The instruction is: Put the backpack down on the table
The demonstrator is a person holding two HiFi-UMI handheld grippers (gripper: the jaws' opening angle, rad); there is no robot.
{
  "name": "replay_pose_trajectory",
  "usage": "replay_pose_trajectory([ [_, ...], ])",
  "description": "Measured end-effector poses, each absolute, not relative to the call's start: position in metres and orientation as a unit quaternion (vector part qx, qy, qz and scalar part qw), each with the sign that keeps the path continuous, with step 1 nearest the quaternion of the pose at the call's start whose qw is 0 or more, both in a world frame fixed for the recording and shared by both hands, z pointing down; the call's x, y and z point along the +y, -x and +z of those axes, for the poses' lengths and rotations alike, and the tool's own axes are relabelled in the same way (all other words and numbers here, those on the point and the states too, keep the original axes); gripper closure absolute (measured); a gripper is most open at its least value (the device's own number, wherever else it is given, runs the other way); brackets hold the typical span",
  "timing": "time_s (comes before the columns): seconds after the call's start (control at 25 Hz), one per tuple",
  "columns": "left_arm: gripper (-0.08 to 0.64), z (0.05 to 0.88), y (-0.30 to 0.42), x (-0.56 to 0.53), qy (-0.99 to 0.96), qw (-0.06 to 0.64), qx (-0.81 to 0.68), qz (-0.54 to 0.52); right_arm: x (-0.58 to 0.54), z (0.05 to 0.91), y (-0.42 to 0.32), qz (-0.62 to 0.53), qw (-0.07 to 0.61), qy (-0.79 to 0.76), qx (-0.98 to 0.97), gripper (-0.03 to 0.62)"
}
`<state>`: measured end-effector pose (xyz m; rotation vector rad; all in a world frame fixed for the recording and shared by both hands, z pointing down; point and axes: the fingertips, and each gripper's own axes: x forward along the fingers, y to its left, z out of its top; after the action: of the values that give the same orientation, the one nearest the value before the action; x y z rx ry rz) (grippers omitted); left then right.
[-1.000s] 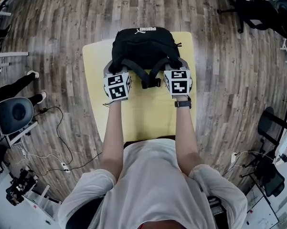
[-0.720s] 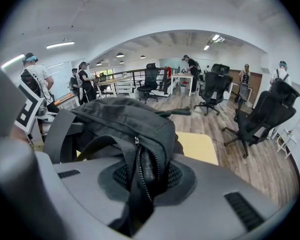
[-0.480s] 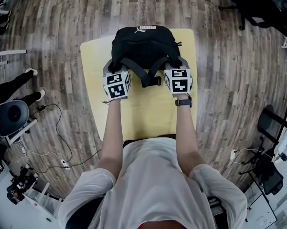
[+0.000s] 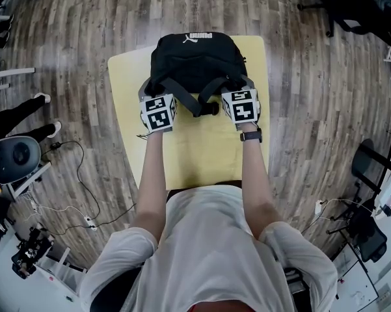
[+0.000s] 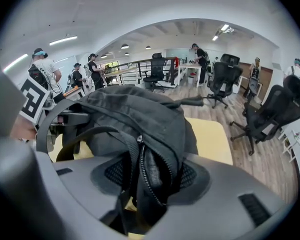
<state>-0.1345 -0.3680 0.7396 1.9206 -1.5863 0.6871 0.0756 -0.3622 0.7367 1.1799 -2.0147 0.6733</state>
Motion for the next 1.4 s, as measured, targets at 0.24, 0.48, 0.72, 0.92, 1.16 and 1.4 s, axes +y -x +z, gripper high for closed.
replay_pose_trajectory([
  [0.24,0.371,0.743,0.136,-0.369,-0.724,0.261,-0.583,0.260,-0.360,0.741,-0.078,0.270,0.348,-0.450,-0.777,0.370],
  [0.48,0.301,0.735,0.153,-0.360,-0.713,0.290,-0.595,0.229,-0.357,0.730,-0.091,0.284,0.320,-0.471,-0.771,0.341],
  [0.72,0.261,0.735,0.163,-0.325,-0.707,0.320,-0.593,0.215,-0.340,0.707,-0.101,0.281,0.299,-0.497,-0.764,0.333],
  [0.92,0.245,0.719,0.167,-0.301,-0.709,0.327,-0.596,0.186,-0.318,0.689,-0.100,0.273,0.289,-0.509,-0.763,0.325],
  [1.16,0.245,0.682,0.170,-0.285,-0.728,0.301,-0.594,0.164,-0.299,0.654,-0.082,0.251,0.259,-0.521,-0.773,0.325],
  [1.4,0.245,0.647,0.159,-0.271,-0.749,0.276,-0.585,0.144,-0.279,0.617,-0.068,0.225,0.233,-0.533,-0.782,0.326],
])
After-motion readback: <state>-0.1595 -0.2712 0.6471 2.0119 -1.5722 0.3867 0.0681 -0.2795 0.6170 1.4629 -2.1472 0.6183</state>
